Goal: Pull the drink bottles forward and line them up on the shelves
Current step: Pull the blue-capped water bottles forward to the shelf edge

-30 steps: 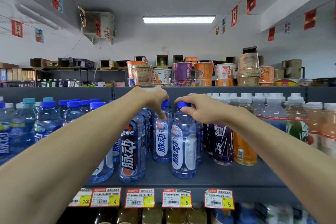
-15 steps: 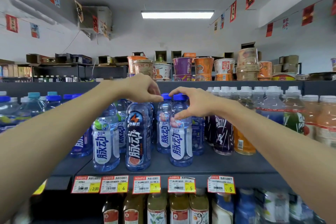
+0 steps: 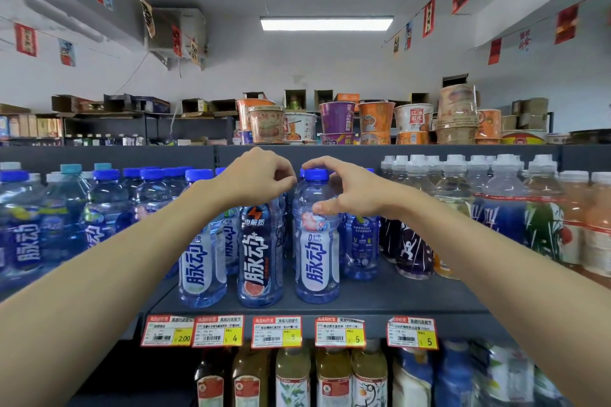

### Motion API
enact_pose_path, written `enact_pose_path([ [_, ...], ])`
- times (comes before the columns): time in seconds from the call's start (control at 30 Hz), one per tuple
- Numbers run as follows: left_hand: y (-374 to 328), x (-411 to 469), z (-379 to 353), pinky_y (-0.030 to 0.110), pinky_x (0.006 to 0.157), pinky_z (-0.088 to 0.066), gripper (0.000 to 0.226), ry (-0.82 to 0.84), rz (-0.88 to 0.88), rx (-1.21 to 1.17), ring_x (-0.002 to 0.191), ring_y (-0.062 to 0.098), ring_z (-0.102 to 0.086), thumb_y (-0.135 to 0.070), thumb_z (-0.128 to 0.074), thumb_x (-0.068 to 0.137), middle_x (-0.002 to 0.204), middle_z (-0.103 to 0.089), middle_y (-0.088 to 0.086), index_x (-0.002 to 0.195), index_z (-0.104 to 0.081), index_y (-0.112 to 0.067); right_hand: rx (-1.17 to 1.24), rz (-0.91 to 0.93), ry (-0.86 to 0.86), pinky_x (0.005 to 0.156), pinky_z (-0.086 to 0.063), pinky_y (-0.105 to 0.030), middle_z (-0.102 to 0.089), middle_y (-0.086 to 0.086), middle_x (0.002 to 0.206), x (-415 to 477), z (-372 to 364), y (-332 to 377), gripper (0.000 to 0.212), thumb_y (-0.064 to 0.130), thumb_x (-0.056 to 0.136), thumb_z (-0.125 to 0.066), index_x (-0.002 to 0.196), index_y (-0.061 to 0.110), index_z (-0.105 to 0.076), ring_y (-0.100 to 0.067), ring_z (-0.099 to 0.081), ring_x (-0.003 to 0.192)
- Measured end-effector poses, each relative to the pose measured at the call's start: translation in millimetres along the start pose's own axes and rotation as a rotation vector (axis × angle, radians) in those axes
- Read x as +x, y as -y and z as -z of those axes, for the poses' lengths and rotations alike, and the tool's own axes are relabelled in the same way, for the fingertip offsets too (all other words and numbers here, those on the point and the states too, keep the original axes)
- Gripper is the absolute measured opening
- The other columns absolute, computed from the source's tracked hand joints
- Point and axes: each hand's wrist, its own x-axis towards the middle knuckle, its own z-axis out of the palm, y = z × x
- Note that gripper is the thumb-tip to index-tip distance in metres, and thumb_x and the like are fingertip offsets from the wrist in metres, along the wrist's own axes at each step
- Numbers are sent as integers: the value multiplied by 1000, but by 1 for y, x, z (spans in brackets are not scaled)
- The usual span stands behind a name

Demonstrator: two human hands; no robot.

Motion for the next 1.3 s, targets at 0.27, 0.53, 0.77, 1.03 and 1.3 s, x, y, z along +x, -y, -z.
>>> enact_pose_path([
  [0.27,-1,-3,2,24,59,-40,17,-9,-12,-9,60,0,-58,-34,-60,96,64,-63,-18,81,-68,-35,27,-2,21,86,-54,-30,-61,-4,117,-4,-2,8,68,18,87,-77,143,33,-40,-15,-62,100],
  [0.53,-4,-4,4,21,59,-38,18,-6,-8,-24,61,-4,-58,-32,-58,98,64,-63,-18,87,-72,-26,-4,-11,9,99,-50,-41,-58,-4,126,-7,-5,10,72,22,88,-76,146,28,-36,-15,-59,108],
  [0.77,-35,2,8,42,89,-47,33,-308,-64,29,84,16,-62,-33,-43,103,92,-71,-5,98,-72,-18,9,-4,-161,101,-49,-35,-55,5,138,-4,38,-6,73,27,86,-78,148,32,-40,-15,-54,123],
  [1.03,-61,7,-1,27,82,-48,33,-83,-173,100,99,14,-66,-48,-65,88,110,-75,-11,112,-78,-29,-581,-140,-36,101,-41,-39,-58,-7,135,13,53,-61,52,39,98,-57,147,24,-45,-28,-53,122],
  [1.3,-69,17,3,25,71,-51,23,-98,-94,13,74,6,-67,-32,-59,93,86,-76,-14,101,-81,-27,-525,-86,-16,90,-42,-30,-66,2,126,18,70,-58,37,42,99,-57,127,19,-67,-14,-56,105],
])
